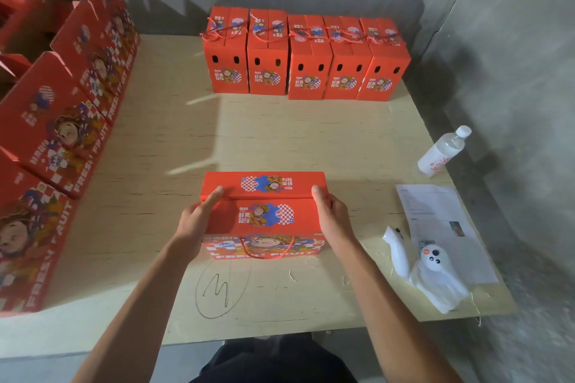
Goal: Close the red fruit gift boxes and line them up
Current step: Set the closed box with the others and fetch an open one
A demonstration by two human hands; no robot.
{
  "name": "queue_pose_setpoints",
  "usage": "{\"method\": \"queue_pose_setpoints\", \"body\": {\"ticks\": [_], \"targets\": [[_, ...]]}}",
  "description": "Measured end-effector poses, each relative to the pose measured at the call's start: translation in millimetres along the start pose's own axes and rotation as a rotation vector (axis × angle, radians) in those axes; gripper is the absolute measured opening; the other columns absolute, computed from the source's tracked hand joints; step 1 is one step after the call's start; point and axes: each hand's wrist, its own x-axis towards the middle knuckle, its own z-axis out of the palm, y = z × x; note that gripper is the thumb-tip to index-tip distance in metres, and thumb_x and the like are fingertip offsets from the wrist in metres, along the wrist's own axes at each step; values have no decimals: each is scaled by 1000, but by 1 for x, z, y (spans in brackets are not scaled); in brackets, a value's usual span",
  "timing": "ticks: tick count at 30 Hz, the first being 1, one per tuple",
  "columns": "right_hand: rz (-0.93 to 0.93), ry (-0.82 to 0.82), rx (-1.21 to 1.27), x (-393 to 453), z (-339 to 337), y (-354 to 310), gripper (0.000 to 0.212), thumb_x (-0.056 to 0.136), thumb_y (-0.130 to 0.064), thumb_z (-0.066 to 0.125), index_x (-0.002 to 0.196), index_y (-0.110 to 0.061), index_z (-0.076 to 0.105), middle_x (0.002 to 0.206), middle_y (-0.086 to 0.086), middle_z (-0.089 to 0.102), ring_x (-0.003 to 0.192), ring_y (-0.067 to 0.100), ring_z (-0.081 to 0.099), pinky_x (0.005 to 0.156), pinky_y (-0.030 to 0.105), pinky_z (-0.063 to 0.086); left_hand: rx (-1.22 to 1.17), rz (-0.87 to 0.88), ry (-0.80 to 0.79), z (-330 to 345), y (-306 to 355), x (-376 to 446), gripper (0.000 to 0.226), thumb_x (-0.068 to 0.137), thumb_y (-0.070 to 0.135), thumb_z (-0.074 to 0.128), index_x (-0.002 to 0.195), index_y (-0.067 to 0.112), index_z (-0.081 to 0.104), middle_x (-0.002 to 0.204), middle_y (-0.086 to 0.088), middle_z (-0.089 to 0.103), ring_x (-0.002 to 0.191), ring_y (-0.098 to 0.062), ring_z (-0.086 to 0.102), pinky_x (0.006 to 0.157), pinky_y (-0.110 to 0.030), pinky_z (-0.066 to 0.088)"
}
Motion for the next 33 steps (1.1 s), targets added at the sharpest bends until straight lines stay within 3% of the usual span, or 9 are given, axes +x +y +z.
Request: {"method": "queue_pose_setpoints", "body": {"ticks": [3,8,14,17,19,20,24,29,33], "targets": [[5,-6,11,2,-1,3,48,101,-56,56,71,-19,52,52,-14,50,47,4,51,47,19,41,-25,-32,43,-1,-2,1,62,66,60,88,104,12,79,101,-15,78,93,-35,76,85,-48,61],[11,26,-34,6,1,1,43,101,-46,58,68,-20,48,49,-15,46,46,4,44,48,21,37,-21,-50,91,-1,0,2,55,81,43,83,114,2,69,103,-20,77,97,-41,74,89,-53,60],[-15,35,-66,7,2,1,41,102,-50,56,75,-18,58,49,-16,50,45,0,45,46,17,37,25,-28,112,1,6,-1,48,84,42,82,107,2,72,103,-21,76,96,-40,74,87,-53,61],[2,-12,-66,6,-2,0,41,102,-54,54,83,-19,65,57,-17,59,50,-1,53,50,16,43,75,11,126,2,8,-5,53,76,51,83,102,6,74,95,-14,79,80,-28,77,66,-36,62],[30,-50,-59,7,-5,2,36,101,-53,54,89,-21,68,73,-14,70,66,2,65,62,23,52,136,34,86,3,11,-9,57,68,56,84,101,11,75,87,-6,80,72,-22,77,55,-26,58],[38,-54,-50,7,-6,4,33,101,-51,56,93,-22,70,80,-12,73,72,4,68,66,25,55,158,40,58,4,11,-11,56,68,56,85,102,12,75,86,-4,80,72,-21,78,54,-24,58],[22,-51,-22,4,-4,4,28,101,-47,57,103,-22,70,81,-12,72,69,1,68,60,18,51,175,36,55,8,14,-13,51,71,52,86,104,15,73,85,-2,80,74,-20,78,55,-23,58],[-19,-79,4,5,-10,7,24,102,-41,61,106,-20,72,93,7,76,78,14,67,76,35,56,202,60,73,8,13,-10,47,74,50,85,104,16,74,91,-4,80,80,-23,78,65,-31,60],[-19,-37,-77,3,-4,5,33,106,-46,48,111,-22,69,92,-5,73,82,14,68,75,31,54,232,99,83,6,11,-12,36,87,49,76,102,16,74,92,-7,79,78,-21,77,61,-26,58]]}}
